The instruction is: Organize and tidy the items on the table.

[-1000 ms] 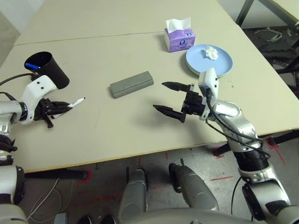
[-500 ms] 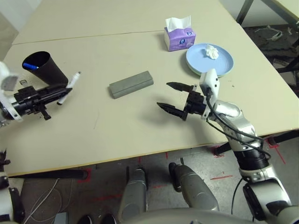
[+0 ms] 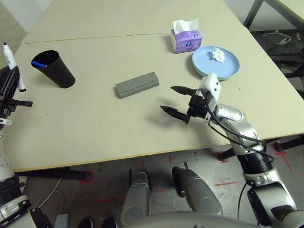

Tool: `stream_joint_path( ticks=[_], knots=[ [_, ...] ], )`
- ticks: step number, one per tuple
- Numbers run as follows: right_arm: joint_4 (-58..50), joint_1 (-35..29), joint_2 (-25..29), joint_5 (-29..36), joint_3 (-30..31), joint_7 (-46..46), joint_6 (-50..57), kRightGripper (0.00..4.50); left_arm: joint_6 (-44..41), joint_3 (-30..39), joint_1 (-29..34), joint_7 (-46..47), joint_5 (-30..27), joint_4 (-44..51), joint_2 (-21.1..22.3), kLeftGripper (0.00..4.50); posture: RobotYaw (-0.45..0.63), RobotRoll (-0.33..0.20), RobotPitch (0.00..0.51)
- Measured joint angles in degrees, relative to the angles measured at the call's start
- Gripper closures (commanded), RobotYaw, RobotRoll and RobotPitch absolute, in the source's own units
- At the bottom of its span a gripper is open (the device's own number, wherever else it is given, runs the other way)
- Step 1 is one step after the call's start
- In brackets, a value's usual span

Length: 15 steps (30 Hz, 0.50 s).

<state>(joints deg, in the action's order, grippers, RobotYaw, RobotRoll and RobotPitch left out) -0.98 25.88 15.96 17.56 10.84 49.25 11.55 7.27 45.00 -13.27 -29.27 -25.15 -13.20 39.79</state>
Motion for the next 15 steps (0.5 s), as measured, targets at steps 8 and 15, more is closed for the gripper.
stream_joint_path(
  ticks=[8, 15],
  knots=[
    [-0.34, -0.23, -0.54, -0.37, 1.08, -0.13, -0.08, 0.00, 8.31, -8.80, -21.11, 3.89, 7.72, -24.72, 8.86, 4.19, -0.13, 0.000, 0.230],
    [-1.00, -1.24, 0.28, -0.67, 1.03, -0.77, -0.09, 0.00, 14.91, -15.69, -34.71, 2.14, 11.40, -42.23, 11.07, 4.19, -0.17, 0.000, 0.236]
  ],
)
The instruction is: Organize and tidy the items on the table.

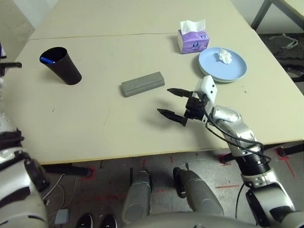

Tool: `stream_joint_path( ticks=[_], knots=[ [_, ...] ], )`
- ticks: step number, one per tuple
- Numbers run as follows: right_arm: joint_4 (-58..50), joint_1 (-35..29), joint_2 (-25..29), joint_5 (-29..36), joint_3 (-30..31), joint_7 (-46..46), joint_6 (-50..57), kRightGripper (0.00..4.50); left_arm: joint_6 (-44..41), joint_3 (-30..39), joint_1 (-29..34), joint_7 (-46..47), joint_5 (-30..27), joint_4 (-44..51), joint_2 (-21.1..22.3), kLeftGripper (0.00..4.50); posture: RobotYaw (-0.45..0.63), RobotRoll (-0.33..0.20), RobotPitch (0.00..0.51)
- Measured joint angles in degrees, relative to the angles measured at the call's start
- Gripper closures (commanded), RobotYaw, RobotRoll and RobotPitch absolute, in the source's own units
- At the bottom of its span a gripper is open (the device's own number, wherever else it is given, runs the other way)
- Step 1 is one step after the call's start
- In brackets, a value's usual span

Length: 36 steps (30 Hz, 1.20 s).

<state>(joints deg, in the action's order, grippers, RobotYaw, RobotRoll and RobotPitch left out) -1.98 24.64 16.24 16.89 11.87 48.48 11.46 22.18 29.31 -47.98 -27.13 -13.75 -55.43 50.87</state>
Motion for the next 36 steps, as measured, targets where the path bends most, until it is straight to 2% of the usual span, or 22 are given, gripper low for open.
stream_joint_path(
  ticks=[5, 10, 26, 36],
  knots=[
    [-1.63, -0.67, 0.45, 0.01, -0.05, -0.57, 0.13, 0.00, 3.65, -3.00, -4.95, -0.90, 1.36, -7.92, -0.03, 4.19, -0.18, 0.000, 0.238],
    [-2.47, -0.95, 0.93, 0.04, -0.07, -0.95, 0.57, 0.00, 5.54, -4.25, -6.95, -1.42, 2.14, -11.82, -0.50, 4.19, -0.18, 0.000, 0.243],
    [-3.28, -0.63, 1.19, 0.38, -0.07, -0.99, 1.58, 0.00, 6.22, -4.35, -5.63, -0.28, 1.84, -13.81, -0.39, 4.19, -0.18, 0.000, 0.245],
    [-3.39, 0.59, 0.90, 0.95, -0.07, -0.99, 2.17, 0.00, 8.28, -3.81, -5.00, -0.24, 1.24, -13.80, -0.45, 0.83, -0.18, 0.000, 0.244]
  ],
)
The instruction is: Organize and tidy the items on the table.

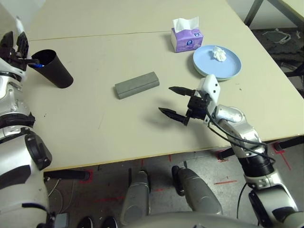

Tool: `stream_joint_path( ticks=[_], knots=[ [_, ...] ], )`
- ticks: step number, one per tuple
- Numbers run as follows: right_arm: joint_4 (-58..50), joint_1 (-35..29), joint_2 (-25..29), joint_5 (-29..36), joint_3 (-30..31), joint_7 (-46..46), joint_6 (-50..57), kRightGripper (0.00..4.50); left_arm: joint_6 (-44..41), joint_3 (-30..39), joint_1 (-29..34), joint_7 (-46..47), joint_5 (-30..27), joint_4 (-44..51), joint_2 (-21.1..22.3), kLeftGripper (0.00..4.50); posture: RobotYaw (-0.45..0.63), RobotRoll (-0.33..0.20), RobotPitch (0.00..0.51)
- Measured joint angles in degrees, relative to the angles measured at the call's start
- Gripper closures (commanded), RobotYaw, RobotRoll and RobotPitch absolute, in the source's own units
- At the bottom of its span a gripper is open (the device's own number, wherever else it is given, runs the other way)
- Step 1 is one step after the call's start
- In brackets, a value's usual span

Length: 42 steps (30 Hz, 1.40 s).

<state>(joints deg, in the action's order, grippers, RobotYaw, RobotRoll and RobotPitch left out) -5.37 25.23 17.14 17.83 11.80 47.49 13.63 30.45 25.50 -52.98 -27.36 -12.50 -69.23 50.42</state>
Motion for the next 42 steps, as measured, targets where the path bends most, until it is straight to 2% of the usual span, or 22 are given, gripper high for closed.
stream_joint_path(
  ticks=[2, 3, 7, 10, 12, 15, 18, 21, 24, 28, 35, 42],
  knots=[
    [-0.02, 0.01, 0.00, 0.06, 0.00, 0.00, 0.02, 0.00, 0.30, 0.16, 0.01, -0.20, -0.49, 0.01, 0.00, 0.17, -0.18, 0.000, 0.242],
    [-0.03, 0.01, 0.00, 0.07, 0.00, 0.00, 0.02, 0.00, 0.39, 0.21, 0.02, -0.24, -0.58, 0.02, 0.00, 0.04, -0.18, 0.000, 0.242],
    [-0.02, 0.01, -0.27, 0.21, -0.11, -0.21, 0.09, 0.00, 0.34, 0.73, 0.52, -1.61, -1.69, 0.43, -0.01, 0.04, -0.18, 0.000, 0.242],
    [-0.01, 0.04, -0.51, 0.56, -1.10, -0.61, 0.09, 0.00, -0.65, 1.96, 2.14, -6.66, -4.71, 3.36, -0.26, 0.04, -0.18, 0.000, 0.247],
    [0.11, 1.17, -1.65, 2.06, -3.53, -2.28, 0.15, 0.00, -2.70, 3.24, 5.51, -11.83, -8.18, 7.56, -0.44, 0.04, -0.18, 0.000, 0.246],
    [0.25, 4.99, -2.39, 3.77, -8.16, -5.39, 0.09, 0.00, -7.08, 4.42, 11.74, -16.10, -11.85, 14.67, -0.64, 0.04, -0.17, 0.000, 0.245],
    [2.39, 6.30, -1.51, 3.81, -11.70, -7.58, -1.05, 0.00, -10.61, 6.51, 19.88, -16.06, -13.60, 22.14, -0.25, 0.04, -0.16, 0.000, 0.245],
    [9.26, 6.46, 3.74, 1.54, -16.39, -10.34, -4.86, 0.00, -14.15, 11.78, 33.43, -14.39, -15.98, 31.23, -0.38, 0.04, -0.15, 0.000, 0.245],
    [15.61, 4.69, 8.54, -0.38, -21.98, -12.40, -9.70, 0.00, -16.96, 17.06, 44.54, -11.01, -17.64, 37.45, -3.24, 0.04, -0.15, 0.000, 0.243],
    [20.16, 0.79, 8.90, -2.67, -23.88, -13.93, -15.64, 0.00, -19.67, 19.06, 51.72, -6.66, -18.35, 42.42, -7.65, 0.04, -0.13, 0.000, 0.239],
    [24.30, -0.62, 7.27, -5.60, -24.46, -19.92, -21.36, 0.00, -21.25, 16.75, 56.40, -4.70, -16.62, 47.29, -11.56, 0.04, -0.12, 0.000, 0.235],
    [24.70, -2.61, 5.45, -7.45, -24.37, -24.31, -23.01, 0.00, -21.91, 14.27, 56.91, -2.71, -15.24, 51.49, -13.76, 0.04, -0.12, 0.000, 0.235]
  ],
)
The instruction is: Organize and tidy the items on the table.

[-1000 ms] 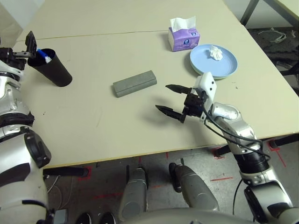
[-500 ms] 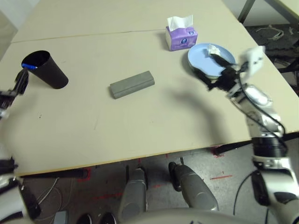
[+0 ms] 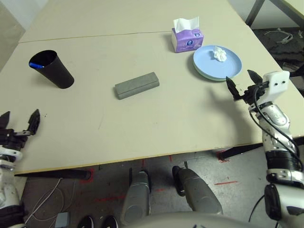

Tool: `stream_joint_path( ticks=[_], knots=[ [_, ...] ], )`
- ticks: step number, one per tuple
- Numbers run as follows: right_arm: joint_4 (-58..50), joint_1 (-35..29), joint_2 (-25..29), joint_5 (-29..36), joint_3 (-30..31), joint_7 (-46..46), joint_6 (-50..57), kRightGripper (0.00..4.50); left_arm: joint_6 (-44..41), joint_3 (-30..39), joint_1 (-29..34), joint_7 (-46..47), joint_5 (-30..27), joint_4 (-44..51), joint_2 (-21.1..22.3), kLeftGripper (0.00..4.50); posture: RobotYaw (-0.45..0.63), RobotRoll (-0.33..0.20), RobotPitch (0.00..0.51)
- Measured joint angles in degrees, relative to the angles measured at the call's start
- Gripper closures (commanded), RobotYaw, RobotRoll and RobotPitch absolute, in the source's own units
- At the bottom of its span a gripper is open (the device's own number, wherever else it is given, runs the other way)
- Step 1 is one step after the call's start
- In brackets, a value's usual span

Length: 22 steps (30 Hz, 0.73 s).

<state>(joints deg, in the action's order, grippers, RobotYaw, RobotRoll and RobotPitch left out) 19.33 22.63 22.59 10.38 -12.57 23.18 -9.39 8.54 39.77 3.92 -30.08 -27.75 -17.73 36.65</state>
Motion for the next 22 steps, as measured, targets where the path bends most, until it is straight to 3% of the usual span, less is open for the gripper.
stream_joint_path(
  ticks=[9, 22],
  knots=[
    [1.80, -0.08, 0.74, -2.15, -0.08, -3.02, -2.13, 0.00, -1.01, -0.38, 0.07, -0.04, 0.89, 1.77, 1.19, 0.04, -0.10, 0.000, 0.244],
    [3.54, 0.57, 0.71, -1.26, 0.12, 0.20, -2.40, 0.00, -2.21, 0.51, 0.90, 0.19, 0.92, 3.63, 3.08, 0.04, -0.07, 0.000, 0.258]
  ],
)
